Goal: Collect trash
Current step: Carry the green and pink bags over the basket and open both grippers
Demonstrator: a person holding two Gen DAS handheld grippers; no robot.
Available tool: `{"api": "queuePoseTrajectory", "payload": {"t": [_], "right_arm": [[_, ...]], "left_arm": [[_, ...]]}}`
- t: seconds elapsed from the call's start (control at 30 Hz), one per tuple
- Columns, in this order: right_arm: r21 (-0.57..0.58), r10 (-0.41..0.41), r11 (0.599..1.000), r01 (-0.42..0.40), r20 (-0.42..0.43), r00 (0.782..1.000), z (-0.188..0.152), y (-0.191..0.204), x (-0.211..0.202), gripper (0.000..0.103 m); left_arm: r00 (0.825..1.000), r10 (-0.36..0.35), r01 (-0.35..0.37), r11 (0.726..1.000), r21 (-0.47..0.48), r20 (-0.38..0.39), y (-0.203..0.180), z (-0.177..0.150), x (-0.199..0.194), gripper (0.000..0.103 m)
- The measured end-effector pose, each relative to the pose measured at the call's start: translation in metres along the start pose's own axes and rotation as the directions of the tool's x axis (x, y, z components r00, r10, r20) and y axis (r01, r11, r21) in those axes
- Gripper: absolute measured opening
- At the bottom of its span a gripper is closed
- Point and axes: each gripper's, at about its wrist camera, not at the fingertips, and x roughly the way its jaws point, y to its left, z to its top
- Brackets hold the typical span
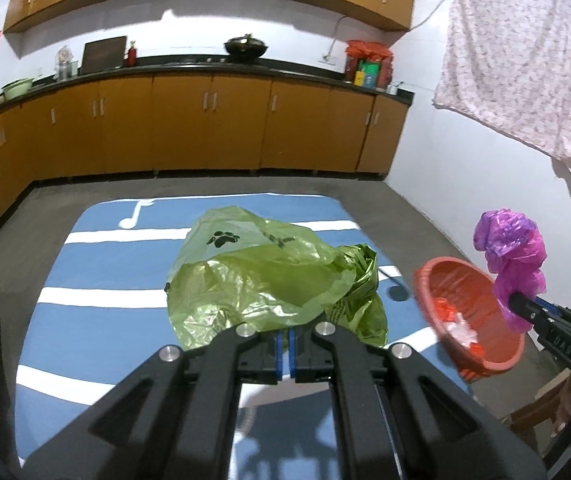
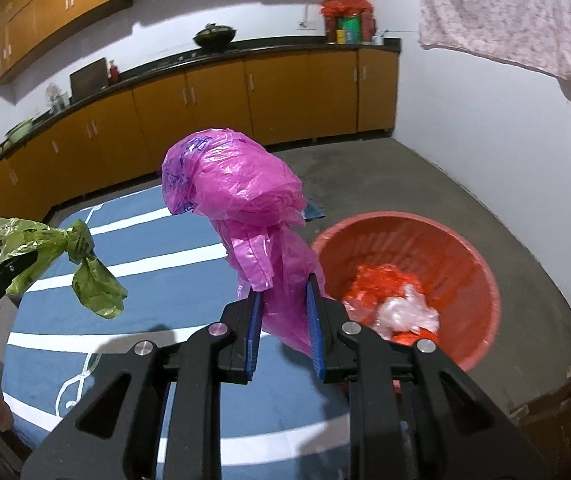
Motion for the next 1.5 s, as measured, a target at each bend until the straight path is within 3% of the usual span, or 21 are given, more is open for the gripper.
{"api": "queuePoseTrajectory", "payload": {"t": [0.3,0.67,0.97,1.5], "right_arm": [[0.078,-0.062,0.995,0.060,0.021,0.998,-0.006,-0.053,-0.014,0.021],[0.120,-0.207,0.971,0.206,-0.008,0.978,-0.002,-0.095,0.010,0.021],[0.193,-0.235,0.952,0.237,-0.029,0.971,0.002,-0.119,0.035,0.021],[0.283,-0.239,0.927,0.246,-0.061,0.969,0.001,-0.143,0.051,0.021]], "left_arm": [[0.998,-0.056,0.056,0.998,0.036,0.001,-0.057,0.000,0.002,0.003],[0.988,-0.151,0.152,0.986,0.063,-0.030,-0.136,-0.003,0.049,0.003],[0.971,-0.232,0.238,0.965,0.114,-0.064,-0.186,0.000,0.093,0.003],[0.949,-0.287,0.305,0.939,0.160,-0.128,-0.220,-0.008,0.138,0.003]]}}
